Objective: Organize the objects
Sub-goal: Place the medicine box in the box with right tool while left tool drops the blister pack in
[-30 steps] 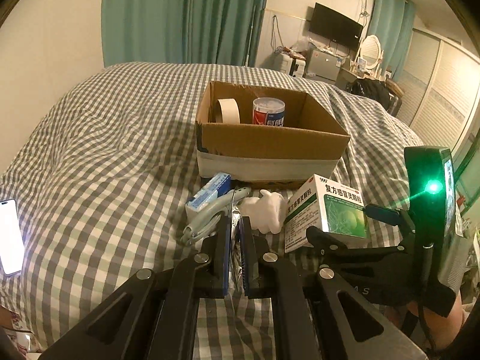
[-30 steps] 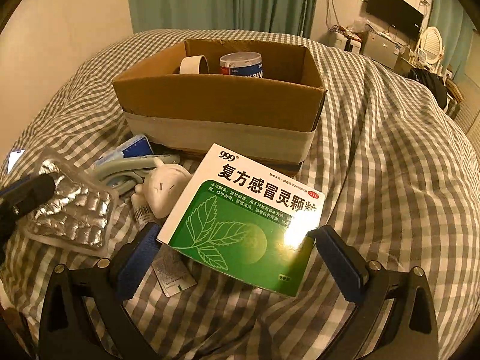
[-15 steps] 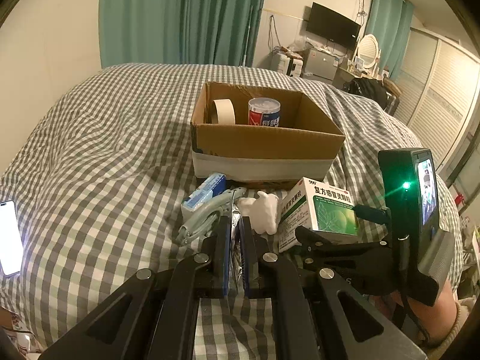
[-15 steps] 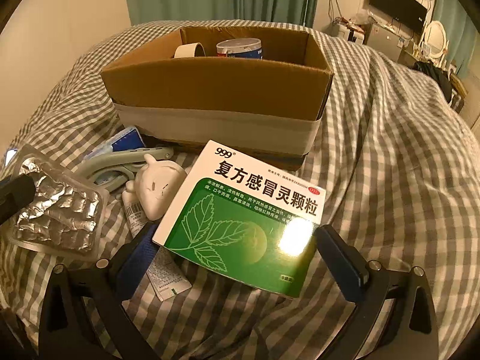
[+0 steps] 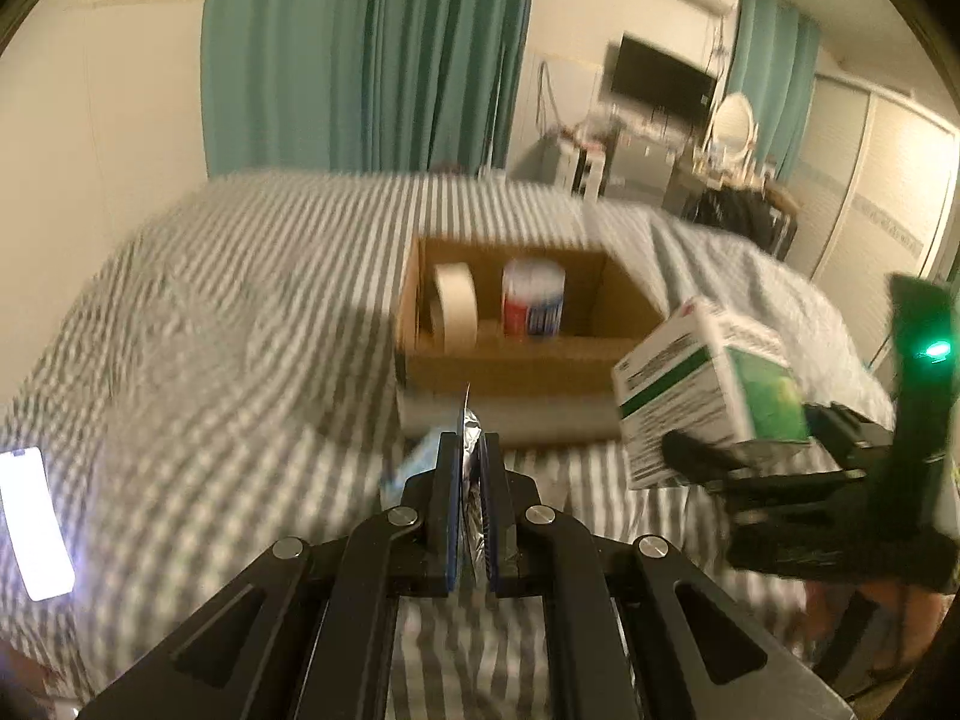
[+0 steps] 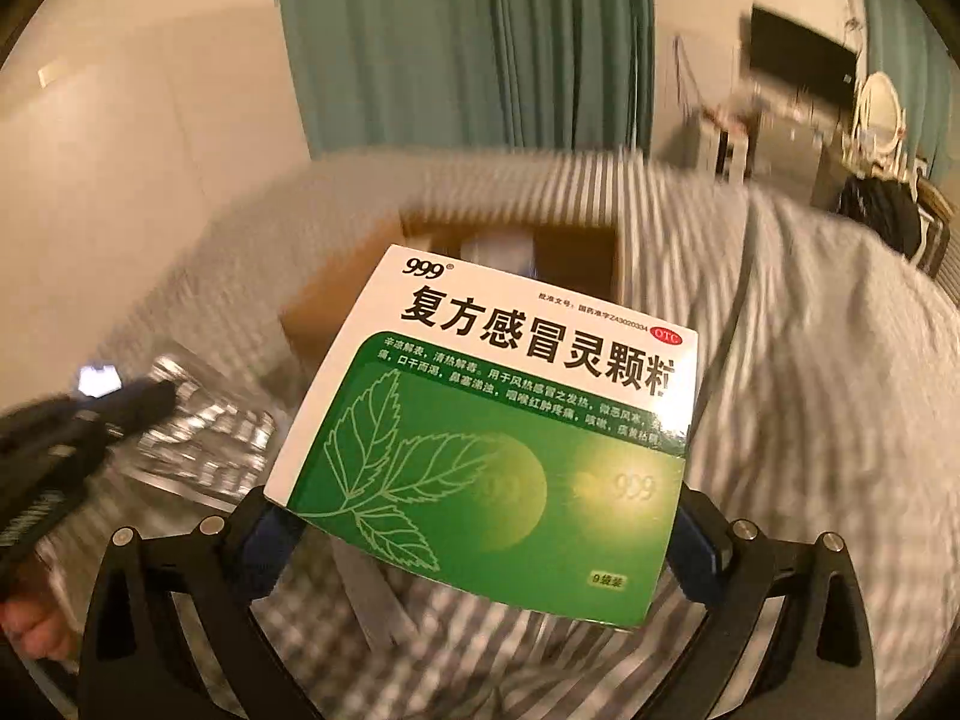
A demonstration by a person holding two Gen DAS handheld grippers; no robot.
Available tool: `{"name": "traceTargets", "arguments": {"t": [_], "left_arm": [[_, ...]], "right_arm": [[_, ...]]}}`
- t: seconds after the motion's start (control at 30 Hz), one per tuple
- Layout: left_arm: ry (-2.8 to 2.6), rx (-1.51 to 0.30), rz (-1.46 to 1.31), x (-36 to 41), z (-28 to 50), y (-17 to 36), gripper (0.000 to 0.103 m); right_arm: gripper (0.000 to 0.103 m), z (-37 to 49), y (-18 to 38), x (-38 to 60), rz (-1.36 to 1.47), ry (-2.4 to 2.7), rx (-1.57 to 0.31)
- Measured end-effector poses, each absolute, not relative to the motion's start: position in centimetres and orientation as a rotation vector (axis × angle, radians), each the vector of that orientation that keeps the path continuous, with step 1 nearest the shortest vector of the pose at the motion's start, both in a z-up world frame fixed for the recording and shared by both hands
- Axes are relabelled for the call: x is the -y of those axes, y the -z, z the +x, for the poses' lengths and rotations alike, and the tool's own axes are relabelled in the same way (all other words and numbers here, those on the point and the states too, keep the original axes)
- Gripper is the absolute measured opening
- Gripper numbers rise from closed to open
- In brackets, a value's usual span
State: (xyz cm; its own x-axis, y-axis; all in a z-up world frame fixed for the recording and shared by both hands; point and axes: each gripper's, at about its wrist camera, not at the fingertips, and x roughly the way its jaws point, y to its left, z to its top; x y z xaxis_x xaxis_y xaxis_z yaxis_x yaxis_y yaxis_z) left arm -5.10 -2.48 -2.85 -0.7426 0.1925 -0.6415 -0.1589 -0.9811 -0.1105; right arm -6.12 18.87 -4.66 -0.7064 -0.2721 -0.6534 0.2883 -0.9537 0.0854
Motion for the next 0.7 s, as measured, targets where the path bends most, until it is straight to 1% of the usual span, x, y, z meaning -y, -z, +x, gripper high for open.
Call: {"name": "traceTargets", "arguments": {"t": [0.13,0.3,0.5,0.7], "left_arm": [[-2.784,0.030,-0.920,1.4,-7.7,-0.6,0.006],[-2.777,-0.002,-0.830,-0.6,-12.3,-2.5,0.006],[-2.728,-0.002,-0.946,-1.2,-17.9,-0.2,0.006],[-2.708,-0.017,-1.068,-1.1,-20.7,3.3,0.006]], "right_arm": [[0.101,-7.8,-0.3,-19.3,0.845,2.721,-0.102],[0.101,-11.3,-1.6,-19.2,0.801,2.733,-0.117],[0.101,-16.0,0.0,-19.1,0.855,2.693,-0.127],[0.103,-18.8,2.7,-18.6,0.920,2.650,-0.106]]}}
